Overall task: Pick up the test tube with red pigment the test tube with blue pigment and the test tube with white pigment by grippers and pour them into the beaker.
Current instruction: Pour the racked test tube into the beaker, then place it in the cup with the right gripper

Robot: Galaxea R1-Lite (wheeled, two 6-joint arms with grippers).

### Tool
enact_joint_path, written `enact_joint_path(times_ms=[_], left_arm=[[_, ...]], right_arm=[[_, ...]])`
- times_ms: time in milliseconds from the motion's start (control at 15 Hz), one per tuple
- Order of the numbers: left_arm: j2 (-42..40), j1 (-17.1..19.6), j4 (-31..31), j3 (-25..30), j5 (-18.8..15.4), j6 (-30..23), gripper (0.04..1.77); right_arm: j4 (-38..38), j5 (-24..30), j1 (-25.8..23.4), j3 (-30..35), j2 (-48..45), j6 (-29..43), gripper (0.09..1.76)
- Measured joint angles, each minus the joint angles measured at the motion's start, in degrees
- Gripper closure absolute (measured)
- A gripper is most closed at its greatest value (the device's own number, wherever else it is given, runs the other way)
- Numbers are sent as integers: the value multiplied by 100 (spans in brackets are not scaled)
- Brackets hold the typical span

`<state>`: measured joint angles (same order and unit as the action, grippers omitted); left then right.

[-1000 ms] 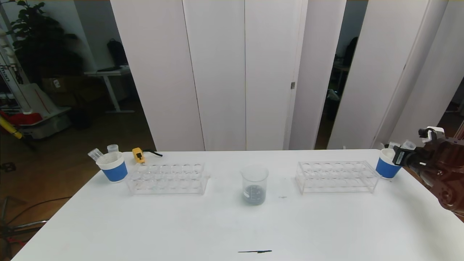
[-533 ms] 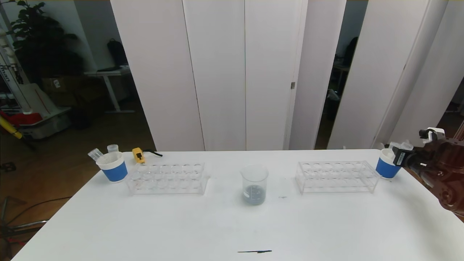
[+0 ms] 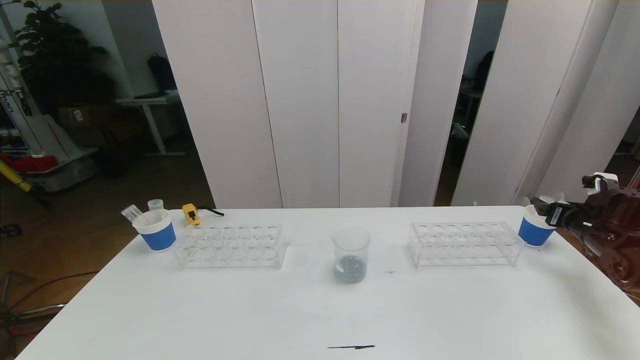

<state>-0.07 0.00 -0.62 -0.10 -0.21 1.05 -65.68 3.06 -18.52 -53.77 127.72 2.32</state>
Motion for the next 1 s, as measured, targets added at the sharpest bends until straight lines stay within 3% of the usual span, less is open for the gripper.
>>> enact_joint_path(times_ms=[267,400,1000], left_arm=[[0,0,0,0,0,0,6],[0,0,0,0,2,0,6],[0,0,0,0,0,0,6]], right_arm=[[72,93,-72,-9,-523,-11,10],[468,156,-121,17,-1063,-20,10],[4094,853,-77,199,-5270,-17,10]])
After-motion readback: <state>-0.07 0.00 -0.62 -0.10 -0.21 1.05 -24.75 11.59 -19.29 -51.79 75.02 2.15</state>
